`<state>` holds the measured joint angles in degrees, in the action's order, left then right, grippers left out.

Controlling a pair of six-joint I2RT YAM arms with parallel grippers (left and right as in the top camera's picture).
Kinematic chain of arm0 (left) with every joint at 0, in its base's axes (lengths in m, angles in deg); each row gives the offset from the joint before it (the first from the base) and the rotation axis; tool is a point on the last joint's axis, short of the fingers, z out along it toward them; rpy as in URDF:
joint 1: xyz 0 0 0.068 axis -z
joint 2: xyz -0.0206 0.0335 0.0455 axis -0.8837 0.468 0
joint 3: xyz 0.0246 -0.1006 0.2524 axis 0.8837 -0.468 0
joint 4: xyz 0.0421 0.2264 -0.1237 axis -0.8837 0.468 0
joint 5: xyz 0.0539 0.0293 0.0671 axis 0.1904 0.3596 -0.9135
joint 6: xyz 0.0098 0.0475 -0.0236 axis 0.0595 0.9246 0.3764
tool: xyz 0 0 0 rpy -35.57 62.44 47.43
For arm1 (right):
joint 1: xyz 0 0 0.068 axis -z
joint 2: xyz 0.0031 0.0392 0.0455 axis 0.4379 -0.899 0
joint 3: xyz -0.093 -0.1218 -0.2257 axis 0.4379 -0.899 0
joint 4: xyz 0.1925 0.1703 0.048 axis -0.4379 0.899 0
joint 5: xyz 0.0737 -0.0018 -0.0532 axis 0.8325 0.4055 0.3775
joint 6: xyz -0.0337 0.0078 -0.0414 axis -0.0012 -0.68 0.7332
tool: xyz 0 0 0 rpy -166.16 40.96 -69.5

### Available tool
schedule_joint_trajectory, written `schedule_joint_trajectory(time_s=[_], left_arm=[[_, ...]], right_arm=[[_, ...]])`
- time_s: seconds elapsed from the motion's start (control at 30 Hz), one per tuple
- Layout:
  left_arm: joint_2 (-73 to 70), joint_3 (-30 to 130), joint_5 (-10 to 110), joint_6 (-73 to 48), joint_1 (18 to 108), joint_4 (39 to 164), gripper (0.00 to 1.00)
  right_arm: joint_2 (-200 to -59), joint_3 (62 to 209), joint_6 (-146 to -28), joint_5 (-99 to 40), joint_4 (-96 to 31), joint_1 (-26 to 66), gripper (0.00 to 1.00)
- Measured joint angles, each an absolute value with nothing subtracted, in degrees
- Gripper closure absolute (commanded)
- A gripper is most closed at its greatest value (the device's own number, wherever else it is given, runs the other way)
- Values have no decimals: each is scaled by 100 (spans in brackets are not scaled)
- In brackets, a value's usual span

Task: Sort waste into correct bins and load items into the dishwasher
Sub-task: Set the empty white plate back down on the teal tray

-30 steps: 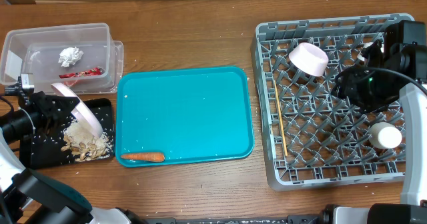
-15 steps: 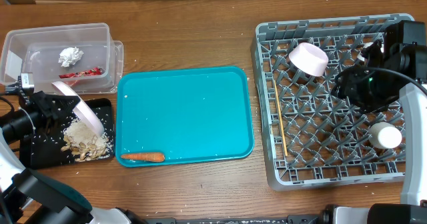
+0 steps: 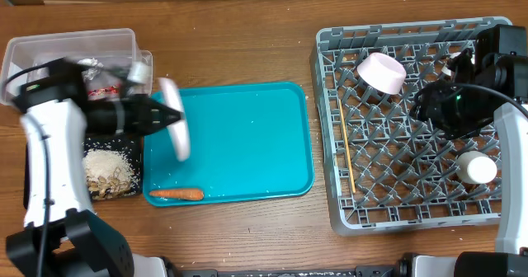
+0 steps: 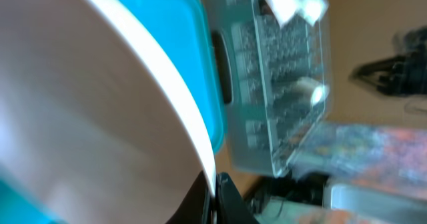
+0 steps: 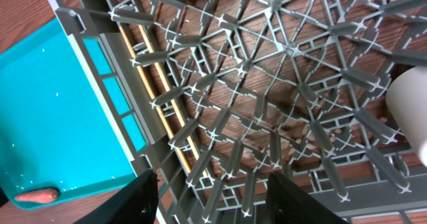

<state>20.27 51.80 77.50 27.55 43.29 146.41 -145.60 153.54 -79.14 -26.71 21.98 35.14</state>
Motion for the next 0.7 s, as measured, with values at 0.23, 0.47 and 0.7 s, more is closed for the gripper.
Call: schedule_joint_trajectory(time_s=[0.23,0.47,0.7], left_arm=[[2167,5156,5680,893,7044,12963,96],[2914,5156,4152,-694,8711,12665,96],[3187,5154,3597,-1324,9050,12665,53]], right_arm=[[-14560,15349,-7914,-2675,2200,3516,44],[-14560,15349,-7909,-2675,2200,3514,42],[-14560,15349,-7909,-2680,2200,3514,27]])
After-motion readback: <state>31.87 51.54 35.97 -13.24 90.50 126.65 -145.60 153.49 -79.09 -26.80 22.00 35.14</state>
